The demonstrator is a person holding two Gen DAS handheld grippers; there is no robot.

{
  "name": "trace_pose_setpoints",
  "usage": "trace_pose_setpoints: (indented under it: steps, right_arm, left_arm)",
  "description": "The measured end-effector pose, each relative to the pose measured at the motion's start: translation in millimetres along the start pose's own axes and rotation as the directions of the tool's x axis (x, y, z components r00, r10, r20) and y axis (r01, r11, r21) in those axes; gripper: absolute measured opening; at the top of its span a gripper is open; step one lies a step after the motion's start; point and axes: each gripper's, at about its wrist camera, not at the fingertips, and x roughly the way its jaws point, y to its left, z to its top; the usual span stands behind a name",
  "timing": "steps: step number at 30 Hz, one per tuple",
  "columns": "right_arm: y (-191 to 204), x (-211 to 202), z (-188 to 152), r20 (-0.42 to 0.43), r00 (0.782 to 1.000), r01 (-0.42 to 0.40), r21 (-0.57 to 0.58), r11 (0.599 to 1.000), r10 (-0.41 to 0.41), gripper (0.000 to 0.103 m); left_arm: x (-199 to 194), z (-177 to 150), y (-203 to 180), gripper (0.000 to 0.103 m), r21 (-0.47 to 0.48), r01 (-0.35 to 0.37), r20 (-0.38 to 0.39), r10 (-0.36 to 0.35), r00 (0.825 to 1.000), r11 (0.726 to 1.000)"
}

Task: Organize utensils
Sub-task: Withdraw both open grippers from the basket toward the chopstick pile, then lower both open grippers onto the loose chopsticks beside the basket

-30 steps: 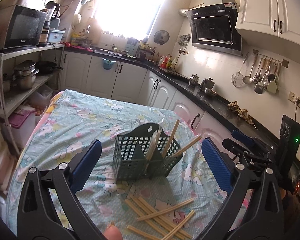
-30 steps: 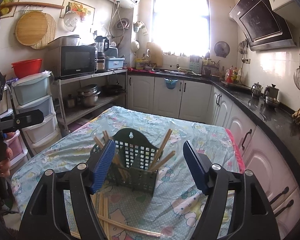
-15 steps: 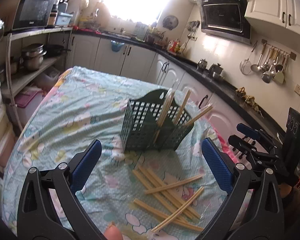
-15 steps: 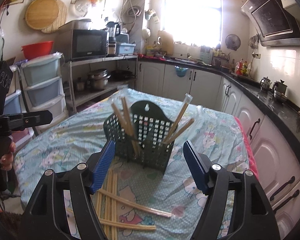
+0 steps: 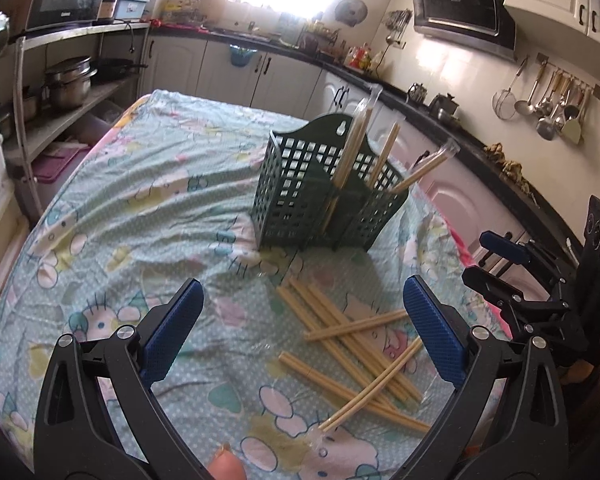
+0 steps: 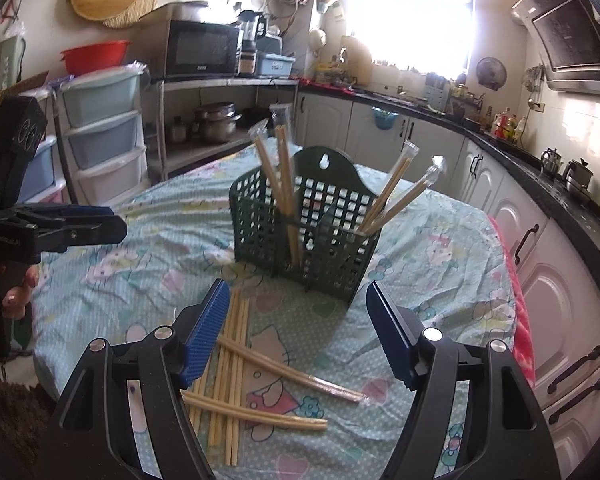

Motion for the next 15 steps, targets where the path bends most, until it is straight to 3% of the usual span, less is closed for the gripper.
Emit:
trace_pose_setpoints:
  steps: [9, 15]
  right_arm:
    - [17.7, 22.0, -19.4, -0.094, 0.995, -0.048, -0.068, 0.996, 0.042, 0.068]
    - [26.0, 38.4, -32.4, -0.155, 0.986, -0.079, -0.088, 0.993, 0.065, 0.062]
  left_arm:
    - [14.7, -16.2, 11.6, 0.092, -0.025, 0.001, -0.084, -0.003, 0.996, 1.0]
    - [27.7, -28.5, 17.2, 0.074, -0.052, 0.016, -0.153, -0.024, 0.988, 0.998]
